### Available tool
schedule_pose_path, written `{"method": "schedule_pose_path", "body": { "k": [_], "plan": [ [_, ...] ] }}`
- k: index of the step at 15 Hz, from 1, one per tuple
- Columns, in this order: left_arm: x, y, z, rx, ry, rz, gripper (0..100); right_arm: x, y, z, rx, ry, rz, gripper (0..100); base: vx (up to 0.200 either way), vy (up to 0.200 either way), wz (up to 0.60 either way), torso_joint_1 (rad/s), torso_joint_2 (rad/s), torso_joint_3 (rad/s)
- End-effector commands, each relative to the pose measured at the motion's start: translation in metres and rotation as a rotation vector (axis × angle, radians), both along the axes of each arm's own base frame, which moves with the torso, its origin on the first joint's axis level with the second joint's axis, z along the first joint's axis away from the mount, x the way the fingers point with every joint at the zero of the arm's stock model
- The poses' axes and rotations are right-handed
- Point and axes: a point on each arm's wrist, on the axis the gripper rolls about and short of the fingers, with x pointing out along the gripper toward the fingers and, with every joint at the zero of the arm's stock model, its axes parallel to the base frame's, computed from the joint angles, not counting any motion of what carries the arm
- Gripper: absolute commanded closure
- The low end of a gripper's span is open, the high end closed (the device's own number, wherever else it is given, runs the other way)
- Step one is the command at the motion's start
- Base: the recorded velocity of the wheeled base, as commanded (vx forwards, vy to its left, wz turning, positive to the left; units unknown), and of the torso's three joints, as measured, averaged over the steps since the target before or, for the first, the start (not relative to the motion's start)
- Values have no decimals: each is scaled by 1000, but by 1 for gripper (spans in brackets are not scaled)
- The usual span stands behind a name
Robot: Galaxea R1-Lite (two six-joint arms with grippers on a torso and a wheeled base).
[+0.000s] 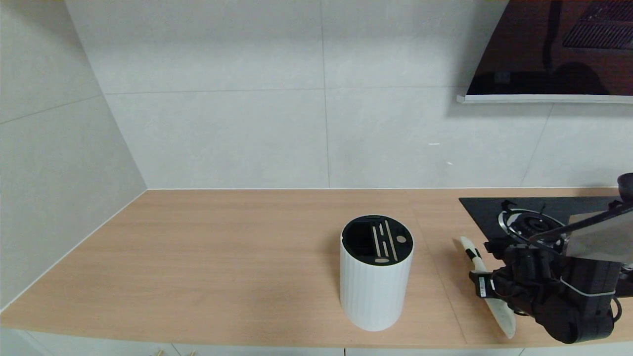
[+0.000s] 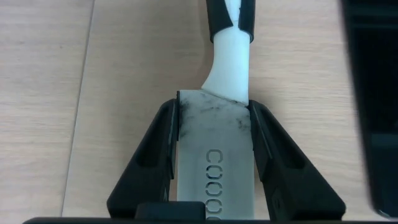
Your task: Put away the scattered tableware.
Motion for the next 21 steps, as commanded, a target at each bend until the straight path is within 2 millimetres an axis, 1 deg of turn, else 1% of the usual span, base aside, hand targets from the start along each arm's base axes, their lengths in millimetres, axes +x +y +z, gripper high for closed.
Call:
{"method": "schedule_pose_path", "body": {
  "k": [1,2,4,5,6,7,8,9,10,11,12,13,14,15,16,17,18,19,20,21],
  "plan": [
    [0,0,0,0,0,-1,0,-13,2,46,-8,-106,16,100,0,0,0,0,0,0],
    [0,0,0,-2,0,1,0,-15,3,54,-8,-126,19,100,0,0,0,0,0,0],
    [0,0,1,-6,-10,9,0,-23,10,79,0,-189,45,100,0,0,0,0,0,0],
    [0,0,5,-13,-44,13,0,-27,13,87,3,-206,55,100,0,0,0,0,0,0],
    [-1,0,17,-60,-163,1,0,-35,20,104,9,-232,79,100,0,0,0,0,0,0],
    [-2,0,21,-75,-199,-23,0,-41,24,119,12,-247,96,100,0,0,0,0,0,0],
    [-3,-2,24,-68,-197,-79,0,-46,28,135,17,-265,112,100,0,0,0,0,0,0],
    [-5,-3,27,-64,-193,-122,0,-48,30,142,19,-274,120,100,0,0,0,0,0,0],
    [-5,-3,27,-64,-193,-122,0,-48,30,142,19,-274,120,100,0,0,0,0,0,0],
    [-10,-7,62,-67,-35,-311,0,-51,42,176,31,-324,160,100,0,0,0,0,0,0],
    [-4,-8,81,-80,44,-368,0,-50,47,186,35,-333,175,100,0,0,0,0,0,0],
    [9,-9,103,-88,96,-432,0,-48,53,197,41,-345,195,100,0,0,0,0,0,0],
    [28,-11,123,-86,152,-499,0,-44,59,205,46,-358,211,100,0,0,0,0,0,0],
    [47,-12,136,-64,195,-560,0,-40,67,214,53,-378,232,100,0,0,0,0,0,0],
    [59,-13,145,-45,210,-598,0,-37,74,217,58,-382,252,100,0,0,0,0,0,0],
    [84,-17,160,-41,249,-641,0,-35,90,223,67,-387,295,100,0,0,0,0,0,0],
    [103,-21,171,-46,272,-669,0,-35,102,226,75,-390,330,100,0,0,0,0,0,0],
    [122,-25,177,-58,302,-690,0,-36,113,228,82,-394,359,100,0,0,0,0,0,0],
    [144,-33,180,-78,331,-723,0,-38,123,231,91,-402,390,100,0,0,0,0,0,0],
    [161,-42,177,-95,349,-760,0,-42,132,231,95,-403,415,100,0,0,0,0,0,0]
  ]
}}
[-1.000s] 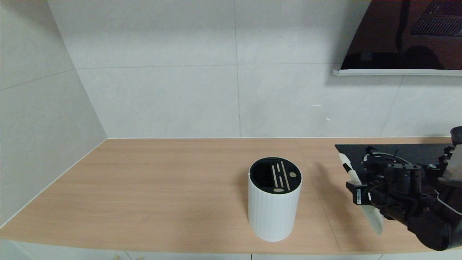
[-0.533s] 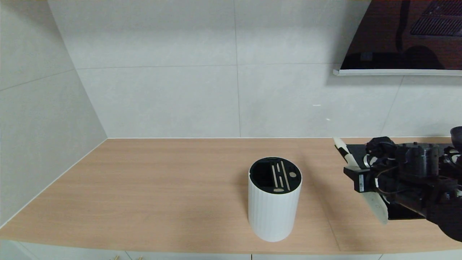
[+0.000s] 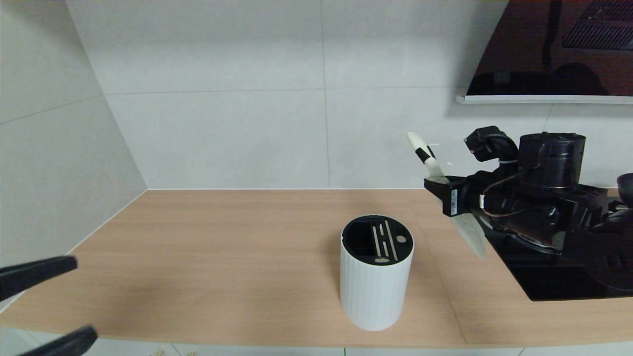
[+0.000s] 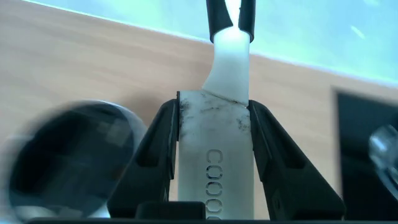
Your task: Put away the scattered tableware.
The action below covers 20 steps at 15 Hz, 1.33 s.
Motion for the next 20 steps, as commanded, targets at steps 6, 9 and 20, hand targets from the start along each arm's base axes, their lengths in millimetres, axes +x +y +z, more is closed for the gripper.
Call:
{"method": "schedule_pose_path", "body": {
  "k": [6,9,20],
  "plan": [
    [135,-81,-35,-138,252,-253,0,-41,58,8,53,-9,127,100,0,0,0,0,0,0],
    [148,-97,-34,-338,361,-254,0,-53,73,8,83,6,168,100,0,0,0,0,0,0],
    [189,-156,-70,-535,282,-111,0,-93,116,7,188,69,331,100,0,0,0,0,0,0]
  ]
}}
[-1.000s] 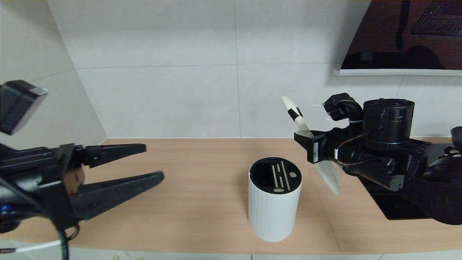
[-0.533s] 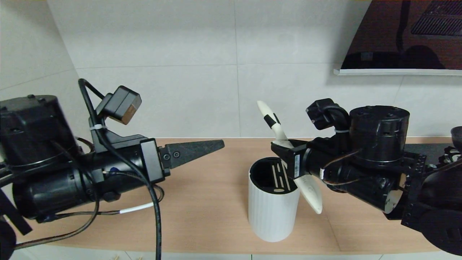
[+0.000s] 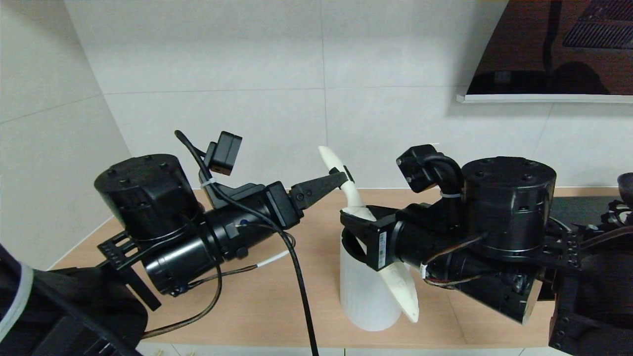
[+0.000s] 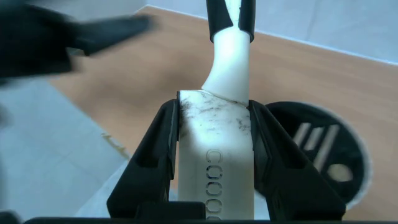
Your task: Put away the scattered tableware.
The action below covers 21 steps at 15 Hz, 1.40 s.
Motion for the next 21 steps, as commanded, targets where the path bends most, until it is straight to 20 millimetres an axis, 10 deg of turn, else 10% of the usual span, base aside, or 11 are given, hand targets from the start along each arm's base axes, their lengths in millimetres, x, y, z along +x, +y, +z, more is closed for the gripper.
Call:
{"method": "schedule_pose_path", "body": {
  "k": [1,20,21],
  "plan": [
    [4,-7,-11,18,27,-8,0,-3,4,-2,3,9,15,100,0,0,0,0,0,0],
    [10,-17,-20,-5,25,-6,0,-19,19,-13,-5,40,78,100,0,0,0,0,0,0],
    [10,-17,-20,-5,25,-6,100,-19,19,-13,-5,40,78,100,0,0,0,0,0,0]
  ]
}}
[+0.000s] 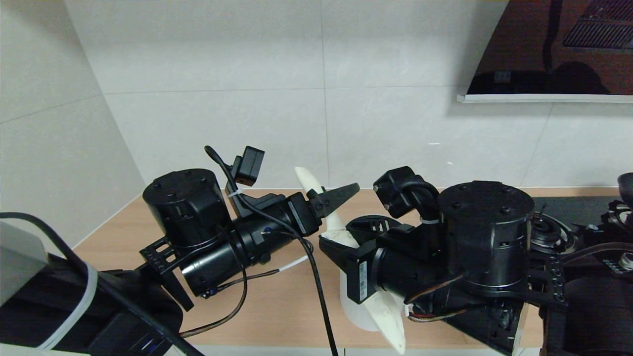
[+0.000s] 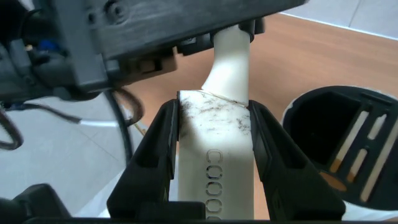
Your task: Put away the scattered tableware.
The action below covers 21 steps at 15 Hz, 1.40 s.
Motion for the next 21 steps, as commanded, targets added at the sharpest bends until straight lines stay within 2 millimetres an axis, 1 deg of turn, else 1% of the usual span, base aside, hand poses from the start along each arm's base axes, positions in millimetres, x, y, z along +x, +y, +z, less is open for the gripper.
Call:
{"method": "schedule_pose_path", "body": {
  "k": [1,9,14,15,19,21],
  "plan": [
    [0,0,0,-1,-1,0,100,0,1,0,-1,0,2,100,0,0,0,0,0,0],
    [-1,0,2,-4,-5,-1,100,0,0,1,4,-3,-5,100,0,0,0,0,0,0],
    [-2,2,6,-20,-7,-2,100,0,-1,1,1,-4,-11,100,0,0,0,0,0,0],
    [-3,2,6,-21,-8,-2,100,0,-1,1,2,-6,-17,0,0,0,0,0,0,0],
    [-4,3,13,-27,-21,-2,100,1,-1,1,4,-4,-21,0,0,0,0,0,0,0],
    [-6,5,26,-19,-6,16,100,1,-2,3,13,-3,-28,0,0,0,0,0,0,0]
  ]
}}
